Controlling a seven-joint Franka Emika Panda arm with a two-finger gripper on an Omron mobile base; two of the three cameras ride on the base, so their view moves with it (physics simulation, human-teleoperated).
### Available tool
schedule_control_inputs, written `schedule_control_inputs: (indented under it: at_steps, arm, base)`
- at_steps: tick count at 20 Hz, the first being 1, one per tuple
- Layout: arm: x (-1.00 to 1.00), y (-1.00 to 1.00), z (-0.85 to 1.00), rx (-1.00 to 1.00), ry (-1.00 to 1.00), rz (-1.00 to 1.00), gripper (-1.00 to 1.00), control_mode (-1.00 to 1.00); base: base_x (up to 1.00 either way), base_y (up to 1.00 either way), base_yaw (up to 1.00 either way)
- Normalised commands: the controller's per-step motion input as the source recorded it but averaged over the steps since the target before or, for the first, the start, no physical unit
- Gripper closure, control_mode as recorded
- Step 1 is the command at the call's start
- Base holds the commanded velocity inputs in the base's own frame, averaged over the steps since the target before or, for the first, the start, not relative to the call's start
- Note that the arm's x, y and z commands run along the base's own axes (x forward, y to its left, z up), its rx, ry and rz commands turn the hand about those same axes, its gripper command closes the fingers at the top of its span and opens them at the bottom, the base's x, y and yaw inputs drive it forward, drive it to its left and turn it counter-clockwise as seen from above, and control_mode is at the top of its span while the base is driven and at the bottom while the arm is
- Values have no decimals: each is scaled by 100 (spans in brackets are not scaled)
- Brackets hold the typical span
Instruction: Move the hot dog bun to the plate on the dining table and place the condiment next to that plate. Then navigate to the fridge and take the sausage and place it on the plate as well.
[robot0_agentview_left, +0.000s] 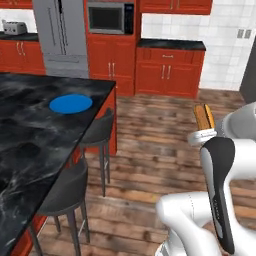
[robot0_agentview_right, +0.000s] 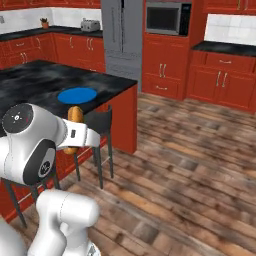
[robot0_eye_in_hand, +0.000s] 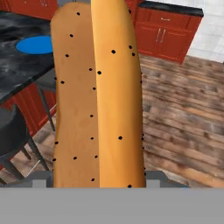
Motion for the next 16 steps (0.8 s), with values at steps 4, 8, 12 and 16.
schedule_control_inputs:
  at_steps: [4, 8, 12, 16]
  arm:
    - [0, 0, 0, 0, 0, 0, 100, 100]
    - [0, 0, 0, 0, 0, 0, 100, 100]
    - [0, 0, 0, 0, 0, 0, 100, 100]
    - [0, 0, 0, 0, 0, 0, 100, 100]
  base:
    - [96, -52, 35]
    - [99, -50, 34]
    - [99, -44, 36]
    - [100, -41, 37]
